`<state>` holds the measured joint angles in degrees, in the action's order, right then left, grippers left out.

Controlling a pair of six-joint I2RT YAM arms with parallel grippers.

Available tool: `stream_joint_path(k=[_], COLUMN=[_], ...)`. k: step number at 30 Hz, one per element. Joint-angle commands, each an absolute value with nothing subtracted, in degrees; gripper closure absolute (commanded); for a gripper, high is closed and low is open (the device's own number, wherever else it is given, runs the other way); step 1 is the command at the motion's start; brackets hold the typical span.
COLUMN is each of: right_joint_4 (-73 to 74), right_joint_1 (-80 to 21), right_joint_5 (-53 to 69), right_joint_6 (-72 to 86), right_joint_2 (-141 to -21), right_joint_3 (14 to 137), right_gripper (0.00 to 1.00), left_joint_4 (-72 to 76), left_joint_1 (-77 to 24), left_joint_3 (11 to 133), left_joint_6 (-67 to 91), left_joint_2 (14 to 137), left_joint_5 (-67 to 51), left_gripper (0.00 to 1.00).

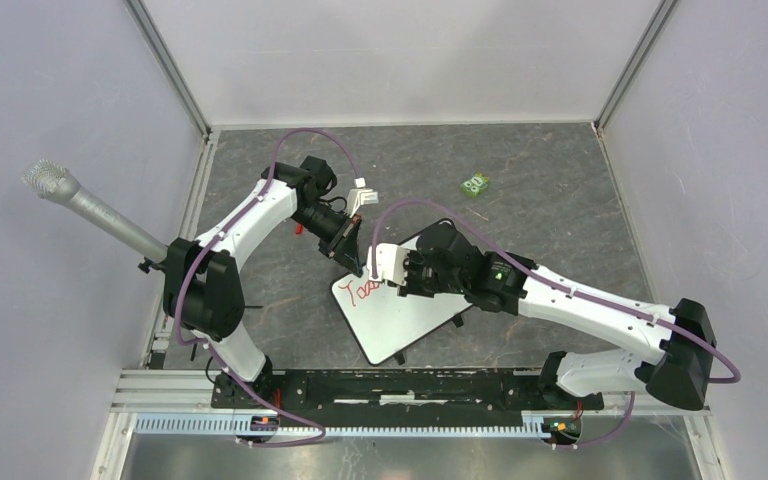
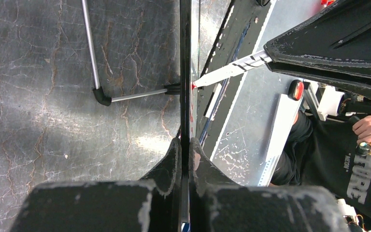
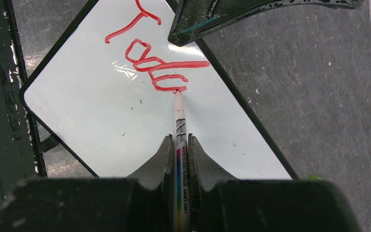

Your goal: Write a sentence on the whiteboard

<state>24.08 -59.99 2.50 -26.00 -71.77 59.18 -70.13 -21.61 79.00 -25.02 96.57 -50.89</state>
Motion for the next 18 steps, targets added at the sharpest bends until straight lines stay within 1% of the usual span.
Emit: stream_joint_path(k=[1,6,18], right_joint_4=[24.79,25.42,24.91], right_joint_1=[-59.8,-59.78,-59.73], right_joint_5=[3.05,2.2,0.35], right_joint_6=[-26.01,-26.69,-27.34], right_joint_2=[-70.93,-70.58,-71.01], right_joint_3=[57.75,57.77,62.73], right_gripper=[1.0,1.0,1.0], left_joint_4=[-71.34,-71.3,-71.37], left_joint_1=[-21.92,-21.98,-21.98], left_joint_3=[78.66,78.57,78.76], left_joint_6=[-27.07,-27.11,-27.08], left_joint_2=[95.07,95.15,95.17], left_joint_5=[-51.51,-51.53,-51.72], left_gripper=[0.98,0.98,0.98])
